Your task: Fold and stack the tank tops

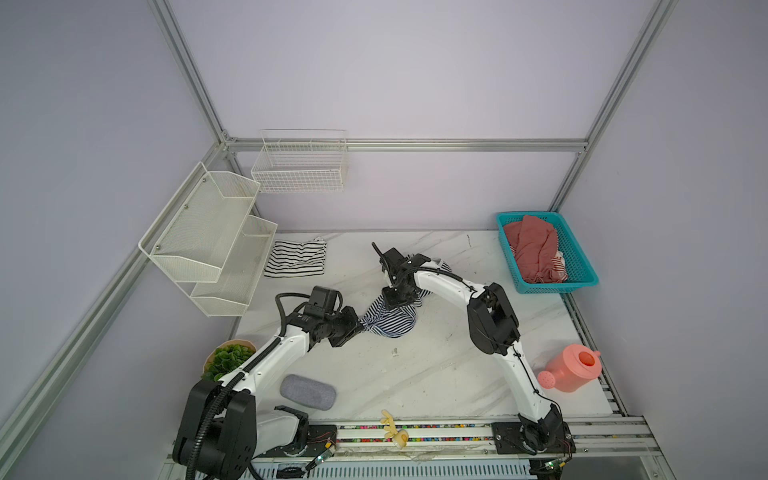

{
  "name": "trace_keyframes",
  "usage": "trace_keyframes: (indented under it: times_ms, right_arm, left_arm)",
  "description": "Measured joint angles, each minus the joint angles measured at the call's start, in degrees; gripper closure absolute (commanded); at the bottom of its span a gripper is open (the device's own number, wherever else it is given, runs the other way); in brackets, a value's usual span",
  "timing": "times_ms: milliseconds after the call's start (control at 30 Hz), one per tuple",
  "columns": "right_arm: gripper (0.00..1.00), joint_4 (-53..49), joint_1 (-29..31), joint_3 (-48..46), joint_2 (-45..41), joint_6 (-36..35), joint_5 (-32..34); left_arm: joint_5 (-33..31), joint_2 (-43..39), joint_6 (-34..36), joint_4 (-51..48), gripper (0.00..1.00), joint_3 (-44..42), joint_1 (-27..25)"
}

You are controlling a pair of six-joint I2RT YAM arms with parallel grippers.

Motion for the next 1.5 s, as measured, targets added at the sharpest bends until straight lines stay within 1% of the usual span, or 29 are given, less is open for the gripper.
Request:
trace_keyframes:
  times_ms: [133,300,367,467,500,567,633,700,800,1100,1200,1500]
  right_arm:
    - [0.41,0.2,-1.2,-4.6,-6.4,-0.1,1.3]
    - [0.39,1.6,-3.3,-13.6,-17.6,0.4,1.7]
    - [0.43,2.8,-4.3,-17.2,-21.3,0.8,1.6]
    - [0.54,4.7,-6.3,-23.6,-25.7,1.3,1.0]
    - [0.56,5.6,-7.2,-26.0,-26.8,1.6,0.5]
    - [0.57,7.2,-9.1,-30.2,-27.9,1.7,-0.5]
    - [0.57,8.7,-10.7,-33.4,-27.6,1.9,-1.5]
    - [0.52,10.4,-11.9,-35.3,-26.6,2.1,-1.8]
    - [0.48,13.4,-12.0,-36.2,-25.2,2.3,-2.9]
    - [0.48,20.8,-12.7,-33.9,-19.2,2.2,-6.0]
    - [0.46,22.5,-13.3,-33.6,-17.4,2.3,-6.8]
    - [0.49,27.1,-15.0,-33.4,-15.7,2.9,-11.0]
  left_arm:
    - [0.0,0.0,0.2,0.0,1.00,0.0,0.0]
    - [0.0,0.2,0.9,0.0,1.00,0.0,0.0]
    - [0.1,0.3,1.0,0.1,1.00,0.0,0.0]
    - [0.1,0.3,1.0,0.1,1.00,0.0,0.0]
    - [0.1,0.4,1.0,0.1,1.00,0.0,0.0]
    - [0.1,0.7,1.1,0.1,1.00,0.0,0.0]
    - [0.2,1.2,1.1,0.1,1.00,0.0,0.0]
    - [0.2,1.7,1.1,0.1,1.00,0.0,0.0]
    - [0.3,2.3,1.1,0.1,1.00,0.0,0.0]
    - [0.4,2.4,1.4,0.1,1.00,0.0,0.0]
    - [0.4,2.6,1.5,0.0,1.00,0.0,0.0]
    - [0.3,3.0,1.5,-0.2,1.00,0.0,0.0]
